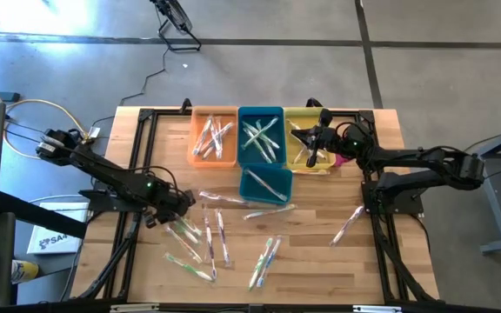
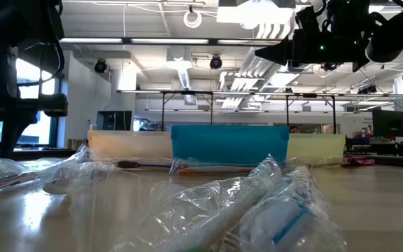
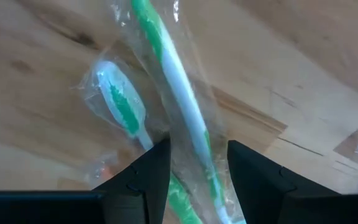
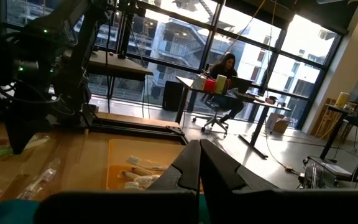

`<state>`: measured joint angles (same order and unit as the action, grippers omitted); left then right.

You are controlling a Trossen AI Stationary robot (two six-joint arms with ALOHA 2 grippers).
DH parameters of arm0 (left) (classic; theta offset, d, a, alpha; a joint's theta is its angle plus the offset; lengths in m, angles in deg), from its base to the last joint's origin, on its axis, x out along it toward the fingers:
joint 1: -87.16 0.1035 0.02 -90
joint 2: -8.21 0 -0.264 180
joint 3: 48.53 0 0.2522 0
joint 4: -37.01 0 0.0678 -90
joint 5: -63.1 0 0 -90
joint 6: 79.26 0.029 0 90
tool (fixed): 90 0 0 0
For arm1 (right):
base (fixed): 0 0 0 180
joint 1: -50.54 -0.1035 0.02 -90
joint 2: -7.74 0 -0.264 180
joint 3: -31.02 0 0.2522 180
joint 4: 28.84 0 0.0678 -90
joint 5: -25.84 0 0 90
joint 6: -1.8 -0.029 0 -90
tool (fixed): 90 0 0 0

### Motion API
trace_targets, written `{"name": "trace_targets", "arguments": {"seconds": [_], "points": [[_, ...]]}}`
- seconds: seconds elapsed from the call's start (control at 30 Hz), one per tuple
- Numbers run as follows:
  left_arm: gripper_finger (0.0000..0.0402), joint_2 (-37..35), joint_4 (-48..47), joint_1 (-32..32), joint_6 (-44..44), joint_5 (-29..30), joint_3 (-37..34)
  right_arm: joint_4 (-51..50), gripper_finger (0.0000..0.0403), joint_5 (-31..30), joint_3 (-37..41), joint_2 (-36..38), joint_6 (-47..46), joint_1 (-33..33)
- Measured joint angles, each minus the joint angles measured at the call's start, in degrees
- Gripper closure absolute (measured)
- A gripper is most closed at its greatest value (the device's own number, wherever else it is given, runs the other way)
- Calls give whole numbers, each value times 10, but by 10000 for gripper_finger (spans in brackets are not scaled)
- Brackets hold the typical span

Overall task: Pick & Place Toothbrushes
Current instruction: Put the green toothbrush into the top blue bin

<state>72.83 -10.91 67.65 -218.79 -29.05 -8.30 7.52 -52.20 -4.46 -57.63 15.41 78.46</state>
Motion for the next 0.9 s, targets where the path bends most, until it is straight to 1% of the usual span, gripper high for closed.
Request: {"name": "trace_targets", "arguments": {"seconds": [0.2,0.47,0.53,0.67,0.73,0.9], "points": [[247,0,24,0,3,13,-2,0,401,0,0,0,0,0],[247,0,46,0,62,19,-3,0,401,0,0,0,0,0],[247,0,46,0,62,1,-3,0,401,0,0,0,0,0],[247,0,44,0,56,-77,-3,0,401,0,0,0,0,0],[247,0,42,0,55,-103,-3,0,401,0,0,0,0,0],[247,-15,44,0,58,-118,-3,0,401,0,0,0,0,0]]}}
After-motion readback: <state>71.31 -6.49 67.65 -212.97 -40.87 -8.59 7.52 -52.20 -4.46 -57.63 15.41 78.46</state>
